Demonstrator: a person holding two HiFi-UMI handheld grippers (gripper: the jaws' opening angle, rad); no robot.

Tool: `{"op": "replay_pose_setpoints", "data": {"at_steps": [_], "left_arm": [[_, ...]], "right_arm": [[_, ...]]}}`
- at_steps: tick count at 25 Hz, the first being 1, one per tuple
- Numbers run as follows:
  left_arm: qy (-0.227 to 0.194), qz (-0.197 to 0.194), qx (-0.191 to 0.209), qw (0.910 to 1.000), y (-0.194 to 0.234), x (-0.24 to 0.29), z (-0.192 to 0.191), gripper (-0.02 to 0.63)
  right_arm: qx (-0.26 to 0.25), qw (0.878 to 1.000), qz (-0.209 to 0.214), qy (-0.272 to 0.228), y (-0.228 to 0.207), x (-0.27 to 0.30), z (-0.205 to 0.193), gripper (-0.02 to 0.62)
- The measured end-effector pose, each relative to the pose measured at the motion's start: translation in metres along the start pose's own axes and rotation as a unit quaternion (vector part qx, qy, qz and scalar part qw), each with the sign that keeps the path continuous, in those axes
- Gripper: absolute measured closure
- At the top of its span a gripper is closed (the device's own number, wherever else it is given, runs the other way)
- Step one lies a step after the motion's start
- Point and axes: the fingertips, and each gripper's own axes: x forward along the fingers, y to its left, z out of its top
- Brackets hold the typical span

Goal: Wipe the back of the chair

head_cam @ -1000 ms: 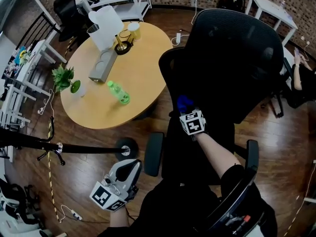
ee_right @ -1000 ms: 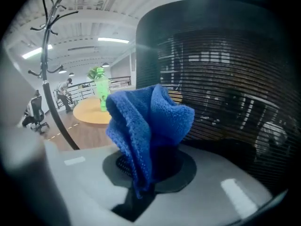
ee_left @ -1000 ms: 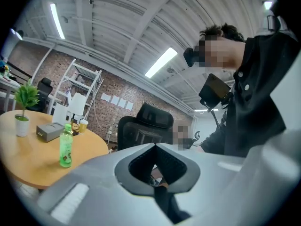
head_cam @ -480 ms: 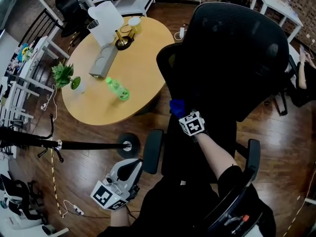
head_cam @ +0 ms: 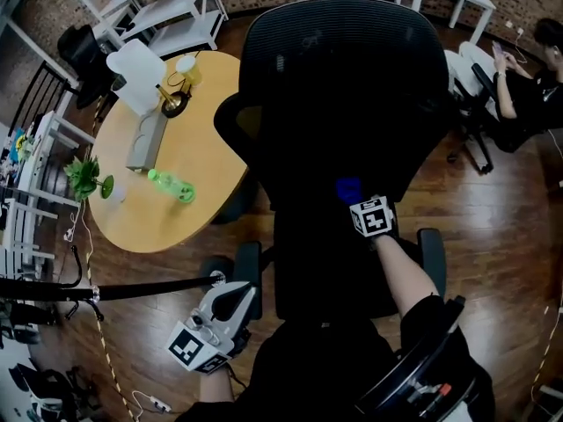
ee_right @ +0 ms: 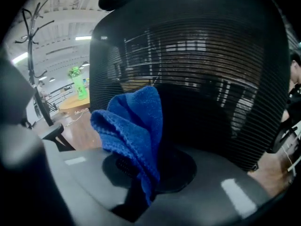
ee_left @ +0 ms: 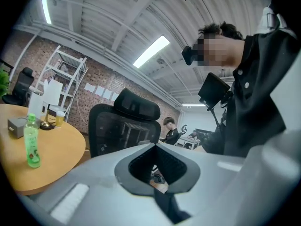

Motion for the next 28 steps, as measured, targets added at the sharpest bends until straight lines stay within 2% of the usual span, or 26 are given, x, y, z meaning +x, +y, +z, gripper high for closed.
{"op": "replay_pose_setpoints", "data": {"at_steps": [6, 13, 15, 17, 19, 21, 24, 28], "left_arm": [[0.013, -0.031, 0.005, 0.9994, -0.018, 0.028, -0.003, 0.6], [0.021, -0.062, 0.005, 0.9979, -0.032, 0.047, -0.011, 0.6], [0.02, -0.074, 0.0, 0.9971, -0.032, 0.052, -0.014, 0.6], [0.022, -0.076, -0.004, 0.9968, -0.031, 0.056, -0.017, 0.6], [0.024, -0.075, -0.008, 0.9968, -0.029, 0.058, -0.02, 0.6], [0.023, -0.075, -0.012, 0.9968, -0.029, 0.057, -0.021, 0.6], [0.021, -0.063, -0.017, 0.9977, -0.026, 0.047, -0.02, 0.6], [0.025, -0.021, -0.027, 0.9991, -0.011, 0.017, -0.026, 0.6]], "right_arm": [[0.039, 0.996, -0.079, 0.014, -0.089, -0.045, -0.028, 0.538], [0.086, 0.988, -0.128, 0.003, -0.136, -0.077, -0.041, 0.538], [0.109, 0.983, -0.148, -0.009, -0.148, -0.089, -0.041, 0.538], [0.146, 0.972, -0.182, -0.031, -0.161, -0.109, -0.04, 0.538], [0.178, 0.957, -0.221, -0.055, -0.165, -0.128, -0.037, 0.538], [0.183, 0.952, -0.239, -0.057, -0.156, -0.13, -0.039, 0.538], [0.198, 0.953, -0.229, -0.022, -0.139, -0.102, -0.057, 0.538], [0.226, 0.947, -0.225, 0.038, -0.121, -0.071, -0.084, 0.538]]}}
